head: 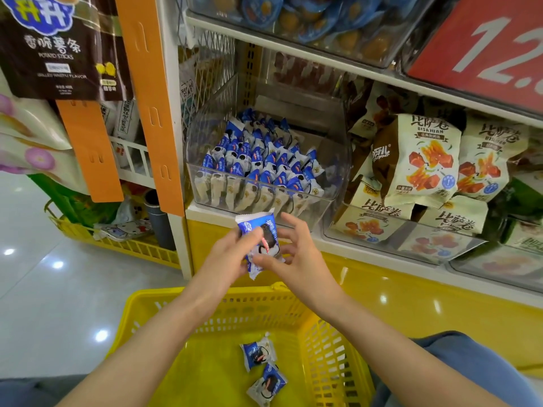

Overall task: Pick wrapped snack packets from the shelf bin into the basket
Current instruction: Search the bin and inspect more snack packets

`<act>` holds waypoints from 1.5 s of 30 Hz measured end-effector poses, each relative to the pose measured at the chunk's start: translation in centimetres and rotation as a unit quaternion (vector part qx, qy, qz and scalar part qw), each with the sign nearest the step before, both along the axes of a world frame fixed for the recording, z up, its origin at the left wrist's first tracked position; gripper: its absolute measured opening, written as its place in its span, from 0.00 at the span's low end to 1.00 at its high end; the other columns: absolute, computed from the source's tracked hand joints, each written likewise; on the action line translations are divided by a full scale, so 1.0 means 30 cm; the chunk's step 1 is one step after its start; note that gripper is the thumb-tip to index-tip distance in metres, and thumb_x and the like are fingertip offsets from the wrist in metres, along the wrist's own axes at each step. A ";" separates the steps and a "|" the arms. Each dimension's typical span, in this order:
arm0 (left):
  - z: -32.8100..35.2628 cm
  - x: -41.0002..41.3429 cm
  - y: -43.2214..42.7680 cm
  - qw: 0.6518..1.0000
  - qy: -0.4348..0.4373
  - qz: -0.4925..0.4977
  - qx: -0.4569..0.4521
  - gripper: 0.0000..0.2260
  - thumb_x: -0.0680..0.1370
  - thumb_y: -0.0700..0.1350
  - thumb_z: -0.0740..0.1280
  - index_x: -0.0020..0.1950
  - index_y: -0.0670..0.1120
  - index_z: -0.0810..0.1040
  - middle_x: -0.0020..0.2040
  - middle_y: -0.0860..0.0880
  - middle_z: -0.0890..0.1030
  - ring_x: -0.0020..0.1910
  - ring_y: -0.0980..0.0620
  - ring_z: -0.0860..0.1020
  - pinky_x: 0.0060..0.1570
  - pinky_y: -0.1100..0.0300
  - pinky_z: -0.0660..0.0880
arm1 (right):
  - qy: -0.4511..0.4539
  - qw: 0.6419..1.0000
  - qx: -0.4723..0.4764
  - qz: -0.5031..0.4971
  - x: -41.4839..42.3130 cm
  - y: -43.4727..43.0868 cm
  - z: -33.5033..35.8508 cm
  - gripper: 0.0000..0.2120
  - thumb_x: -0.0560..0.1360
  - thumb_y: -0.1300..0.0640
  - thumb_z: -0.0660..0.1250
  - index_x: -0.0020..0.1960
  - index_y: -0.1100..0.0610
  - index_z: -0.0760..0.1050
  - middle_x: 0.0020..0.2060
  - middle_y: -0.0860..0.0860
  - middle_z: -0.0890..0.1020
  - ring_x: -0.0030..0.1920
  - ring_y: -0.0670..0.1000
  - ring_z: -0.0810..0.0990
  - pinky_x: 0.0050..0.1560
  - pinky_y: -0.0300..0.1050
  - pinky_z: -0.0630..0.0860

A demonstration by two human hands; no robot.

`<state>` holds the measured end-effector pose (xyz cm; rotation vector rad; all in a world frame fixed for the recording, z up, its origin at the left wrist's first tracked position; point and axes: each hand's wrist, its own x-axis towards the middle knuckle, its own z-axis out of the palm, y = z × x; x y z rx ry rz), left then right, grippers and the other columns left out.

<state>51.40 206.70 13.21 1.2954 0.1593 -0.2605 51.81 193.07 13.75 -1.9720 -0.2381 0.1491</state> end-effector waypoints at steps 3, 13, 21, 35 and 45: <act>-0.011 -0.010 0.000 0.984 -0.077 0.036 0.156 0.03 0.77 0.44 0.64 0.48 0.50 0.77 0.44 0.52 0.83 0.44 0.57 0.80 0.49 0.60 0.76 | -0.015 1.000 -0.020 -0.002 0.004 0.003 -0.011 0.34 0.68 0.55 0.74 0.68 0.49 0.61 0.52 0.42 0.77 0.48 0.35 0.76 0.48 0.28 0.72; 0.053 0.021 0.028 0.952 -0.178 0.042 0.246 0.07 0.77 0.44 0.65 0.54 0.49 0.73 0.47 0.54 0.81 0.44 0.62 0.79 0.43 0.67 0.75 | 0.006 0.998 0.063 0.011 0.031 -0.017 0.082 0.07 0.75 0.58 0.66 0.50 0.48 0.77 0.44 0.44 0.83 0.43 0.38 0.80 0.44 0.30 0.74; 0.199 0.189 0.105 0.841 -0.346 0.068 0.411 0.16 0.79 0.49 0.58 0.67 0.50 0.67 0.57 0.57 0.73 0.54 0.63 0.70 0.53 0.70 0.66 | -0.150 0.983 0.029 -0.103 0.200 -0.026 0.278 0.07 0.75 0.54 0.66 0.52 0.48 0.76 0.43 0.42 0.83 0.44 0.40 0.81 0.43 0.31 0.75; 0.046 0.385 0.215 0.617 -0.536 0.008 0.576 0.18 0.78 0.51 0.53 0.41 0.48 0.80 0.34 0.52 0.81 0.31 0.53 0.78 0.35 0.61 0.74 | -0.153 0.862 -0.414 -0.251 0.839 -0.028 0.320 0.16 0.78 0.56 0.61 0.62 0.63 0.72 0.59 0.61 0.77 0.59 0.60 0.76 0.54 0.49 0.72; 0.014 0.400 0.223 0.628 -0.557 -0.001 0.543 0.15 0.79 0.50 0.54 0.43 0.49 0.80 0.37 0.52 0.81 0.36 0.54 0.78 0.39 0.60 0.74 | -0.030 0.879 -0.424 -0.217 0.955 -0.032 0.176 0.16 0.78 0.57 0.62 0.64 0.62 0.70 0.62 0.60 0.74 0.61 0.59 0.73 0.61 0.50 0.68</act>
